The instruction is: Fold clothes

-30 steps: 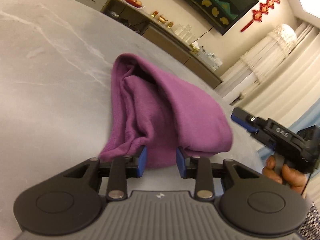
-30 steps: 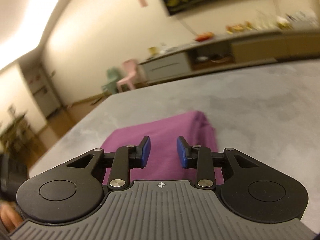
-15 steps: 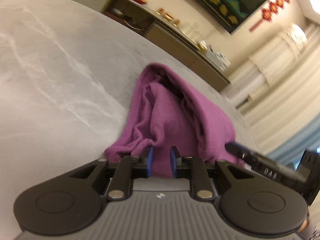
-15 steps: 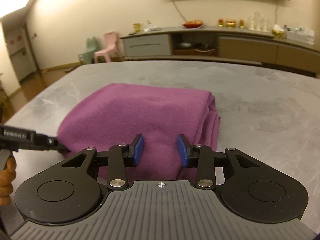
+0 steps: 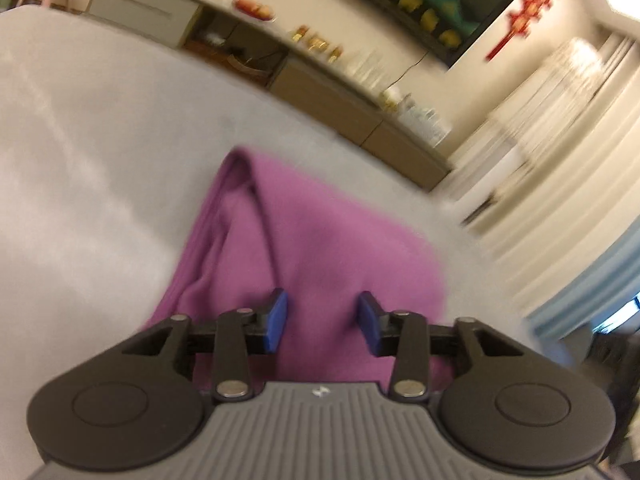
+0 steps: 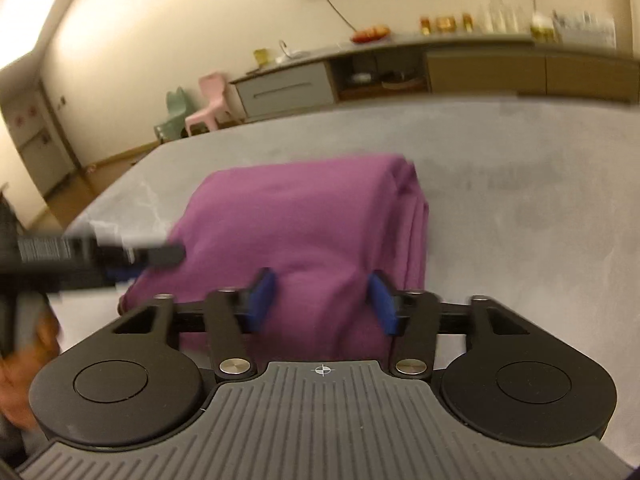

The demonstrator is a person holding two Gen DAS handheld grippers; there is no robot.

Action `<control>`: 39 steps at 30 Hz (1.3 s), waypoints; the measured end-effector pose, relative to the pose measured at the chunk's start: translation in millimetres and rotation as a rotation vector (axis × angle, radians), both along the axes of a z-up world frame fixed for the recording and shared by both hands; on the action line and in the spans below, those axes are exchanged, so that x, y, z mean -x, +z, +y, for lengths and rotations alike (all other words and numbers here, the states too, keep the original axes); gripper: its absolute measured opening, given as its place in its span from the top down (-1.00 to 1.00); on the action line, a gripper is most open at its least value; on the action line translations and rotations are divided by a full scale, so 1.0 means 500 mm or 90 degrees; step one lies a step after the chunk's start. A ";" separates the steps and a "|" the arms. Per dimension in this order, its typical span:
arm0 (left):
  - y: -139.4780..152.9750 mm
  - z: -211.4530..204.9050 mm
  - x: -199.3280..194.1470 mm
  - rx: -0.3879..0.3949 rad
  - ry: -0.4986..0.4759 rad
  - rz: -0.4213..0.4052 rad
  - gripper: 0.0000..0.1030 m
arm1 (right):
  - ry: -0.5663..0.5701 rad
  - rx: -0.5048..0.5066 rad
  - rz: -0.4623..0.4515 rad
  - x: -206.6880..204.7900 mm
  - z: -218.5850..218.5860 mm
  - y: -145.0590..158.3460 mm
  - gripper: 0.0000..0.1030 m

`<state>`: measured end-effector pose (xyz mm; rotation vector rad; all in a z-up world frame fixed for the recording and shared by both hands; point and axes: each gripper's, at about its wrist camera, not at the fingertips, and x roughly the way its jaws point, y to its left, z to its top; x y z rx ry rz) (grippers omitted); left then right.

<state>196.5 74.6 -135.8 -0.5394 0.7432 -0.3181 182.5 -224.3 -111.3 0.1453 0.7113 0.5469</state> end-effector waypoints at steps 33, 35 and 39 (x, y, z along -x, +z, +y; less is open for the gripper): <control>0.067 -0.058 0.097 -0.115 -0.040 0.040 -0.77 | -0.099 0.059 -0.042 0.137 -0.050 0.105 -0.36; 0.075 -0.065 0.104 -0.133 -0.038 0.042 -1.00 | -0.100 0.061 -0.049 0.154 -0.051 0.112 -0.40; 0.100 -0.091 0.124 -0.163 -0.037 0.015 -1.00 | -0.105 0.061 -0.045 0.188 -0.058 0.113 -0.48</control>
